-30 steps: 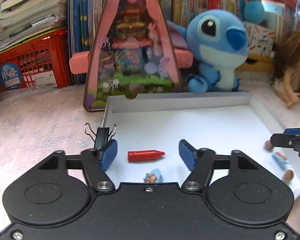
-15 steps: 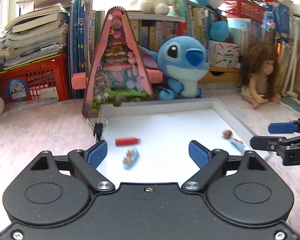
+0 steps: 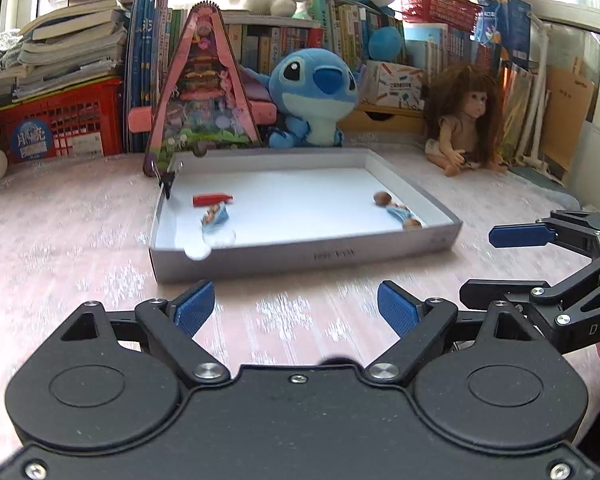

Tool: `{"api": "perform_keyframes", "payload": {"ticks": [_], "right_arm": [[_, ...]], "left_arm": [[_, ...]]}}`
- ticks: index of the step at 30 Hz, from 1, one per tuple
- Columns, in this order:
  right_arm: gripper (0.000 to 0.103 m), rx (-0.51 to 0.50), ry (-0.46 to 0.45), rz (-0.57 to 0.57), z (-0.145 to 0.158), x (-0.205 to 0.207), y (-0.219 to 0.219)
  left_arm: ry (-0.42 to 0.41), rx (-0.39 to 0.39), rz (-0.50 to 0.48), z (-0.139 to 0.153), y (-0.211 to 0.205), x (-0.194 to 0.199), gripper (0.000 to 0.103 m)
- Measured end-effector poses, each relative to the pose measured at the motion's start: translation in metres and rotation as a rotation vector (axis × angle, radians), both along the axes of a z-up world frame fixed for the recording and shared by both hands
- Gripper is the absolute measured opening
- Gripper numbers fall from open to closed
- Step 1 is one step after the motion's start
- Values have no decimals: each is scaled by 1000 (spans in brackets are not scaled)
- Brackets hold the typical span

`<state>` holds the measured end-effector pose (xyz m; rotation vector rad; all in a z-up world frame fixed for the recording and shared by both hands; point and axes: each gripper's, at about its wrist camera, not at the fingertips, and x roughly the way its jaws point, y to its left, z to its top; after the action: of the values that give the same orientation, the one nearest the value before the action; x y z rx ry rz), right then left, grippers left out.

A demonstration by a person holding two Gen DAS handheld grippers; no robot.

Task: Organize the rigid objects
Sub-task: 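Open both grippers to drop the crayon and nut into the tray, then move the left gripper to a black round lid while the right approaches a black binder clip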

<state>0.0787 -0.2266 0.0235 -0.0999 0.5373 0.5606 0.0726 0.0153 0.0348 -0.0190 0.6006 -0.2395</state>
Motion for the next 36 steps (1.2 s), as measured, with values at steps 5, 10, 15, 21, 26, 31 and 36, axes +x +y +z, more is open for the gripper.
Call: {"api": "perform_keyframes", "payload": {"ticks": [5,10,15,21,26,31,36], "right_arm": [[95,-42,16,71,-8,-19,-10],[95,-66,42,132,-14,-32,-15],[83,-158,0,97,-24,-34,-1],[74,-167,-3,76,-32,-31,6],[71,-141,-1,49,-35,-28,6],[70,-97,9,33,-38,-27,4],[70,-83,13,30,-39,-27,3]], "left_arm": [[82,-22,-53,-9,10,-19,71],[116,-21,-84,-19,12,-35,65],[95,33,-57,-28,2,-35,56],[55,51,-14,-32,-9,-31,55],[32,66,27,-33,-12,-26,55],[7,40,58,-38,-7,-26,55],[-26,31,74,-42,-6,-32,55]]}}
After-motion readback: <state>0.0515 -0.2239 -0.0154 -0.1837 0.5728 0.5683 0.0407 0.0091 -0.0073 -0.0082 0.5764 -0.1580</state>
